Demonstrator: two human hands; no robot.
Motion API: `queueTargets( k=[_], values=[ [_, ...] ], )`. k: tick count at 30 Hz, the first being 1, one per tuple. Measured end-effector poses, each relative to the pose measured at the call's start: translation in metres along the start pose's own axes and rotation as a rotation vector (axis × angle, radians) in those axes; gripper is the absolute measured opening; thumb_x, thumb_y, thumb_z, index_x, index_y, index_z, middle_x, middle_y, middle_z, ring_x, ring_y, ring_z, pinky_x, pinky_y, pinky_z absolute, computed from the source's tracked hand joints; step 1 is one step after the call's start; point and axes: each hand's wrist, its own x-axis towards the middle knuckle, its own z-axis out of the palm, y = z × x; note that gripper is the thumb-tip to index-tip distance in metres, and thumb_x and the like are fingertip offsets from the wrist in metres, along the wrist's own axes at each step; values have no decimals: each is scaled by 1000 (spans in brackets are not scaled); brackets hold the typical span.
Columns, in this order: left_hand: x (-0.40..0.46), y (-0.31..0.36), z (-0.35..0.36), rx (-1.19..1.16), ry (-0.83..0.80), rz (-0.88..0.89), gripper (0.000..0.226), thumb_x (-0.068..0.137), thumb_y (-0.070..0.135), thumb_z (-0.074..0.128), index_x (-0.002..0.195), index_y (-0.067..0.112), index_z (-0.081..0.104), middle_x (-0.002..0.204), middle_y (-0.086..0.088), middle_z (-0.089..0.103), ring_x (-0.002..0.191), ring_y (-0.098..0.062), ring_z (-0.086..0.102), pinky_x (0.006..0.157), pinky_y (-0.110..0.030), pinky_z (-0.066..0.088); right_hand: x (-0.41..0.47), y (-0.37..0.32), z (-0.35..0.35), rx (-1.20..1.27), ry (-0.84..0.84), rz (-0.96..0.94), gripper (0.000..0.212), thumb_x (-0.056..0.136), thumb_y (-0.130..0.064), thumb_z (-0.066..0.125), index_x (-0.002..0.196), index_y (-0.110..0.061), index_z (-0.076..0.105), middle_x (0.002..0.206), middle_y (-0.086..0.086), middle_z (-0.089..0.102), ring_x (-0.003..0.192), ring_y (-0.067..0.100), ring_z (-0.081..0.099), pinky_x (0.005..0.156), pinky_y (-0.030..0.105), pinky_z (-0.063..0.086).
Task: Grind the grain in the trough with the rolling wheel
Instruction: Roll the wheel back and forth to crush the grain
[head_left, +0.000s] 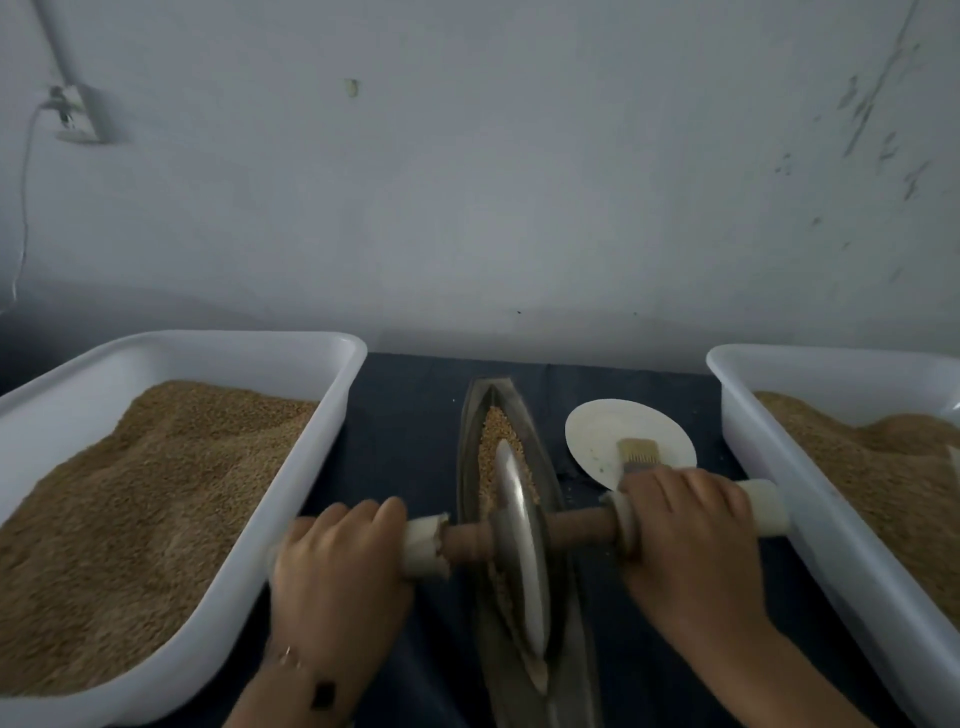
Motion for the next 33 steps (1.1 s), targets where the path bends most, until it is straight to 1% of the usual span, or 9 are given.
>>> queueTargets(
  k=[3,6,9,13,17,23,25,29,33],
  values=[
    [32,-4,21,11,-55,-76,26,62,16,78,64,20,53,59,5,56,54,-16,50,57,-28,35,29,6,29,-21,-137,26,32,57,-12,82,69,-19,53,65,-2,55,63,21,52,62,33,39],
    [68,-9,38,131,-63,-163,13,84,30,58,80,27,46,83,10,59,73,-9,48,67,-25,31,61,13,61,-91,-266,98,23,78,-22,66,73,-23,44,74,-4,58,72,18,52,66,30,30],
    [90,-10,48,134,-45,-199,16,84,28,58,79,26,42,85,9,59,78,-11,51,68,-25,30,79,16,75,-100,-284,139,21,83,-24,60,76,-25,40,81,-6,61,79,15,54,69,28,31],
    [76,-9,46,76,2,-178,20,71,13,72,69,17,53,68,-1,60,62,-19,51,62,-28,33,66,7,56,-120,-285,145,9,84,-23,59,83,-22,50,85,-3,60,82,17,54,74,31,37],
    [32,-8,25,13,60,-70,34,48,0,83,54,11,51,48,-4,51,43,-23,47,48,-29,38,25,-5,13,-55,-155,29,32,60,-13,80,85,-14,60,82,3,61,78,26,58,74,43,47],
    [-20,-5,-11,59,184,47,19,65,24,63,58,19,46,51,4,44,45,-21,43,49,-30,31,-17,2,-23,-20,-30,20,57,44,-11,85,92,-19,54,84,-1,59,87,21,45,77,35,31],
    [-18,-3,-13,63,187,49,23,58,18,69,57,18,47,50,2,44,44,-22,43,49,-30,29,-16,3,-18,-25,-42,7,58,41,-11,86,88,-19,53,79,0,58,82,22,47,75,36,33],
    [18,-2,5,108,112,28,34,44,2,82,54,14,51,48,-1,49,43,-23,47,49,-30,35,7,10,19,-9,-200,81,36,57,-9,81,73,-20,51,70,-4,51,66,21,47,62,34,35],
    [70,-5,31,192,-18,-90,16,69,14,71,72,18,56,69,1,61,65,-18,55,63,-28,32,43,21,65,-34,-265,184,21,81,-19,62,73,-21,42,73,-4,50,70,20,45,64,32,29]
  ],
)
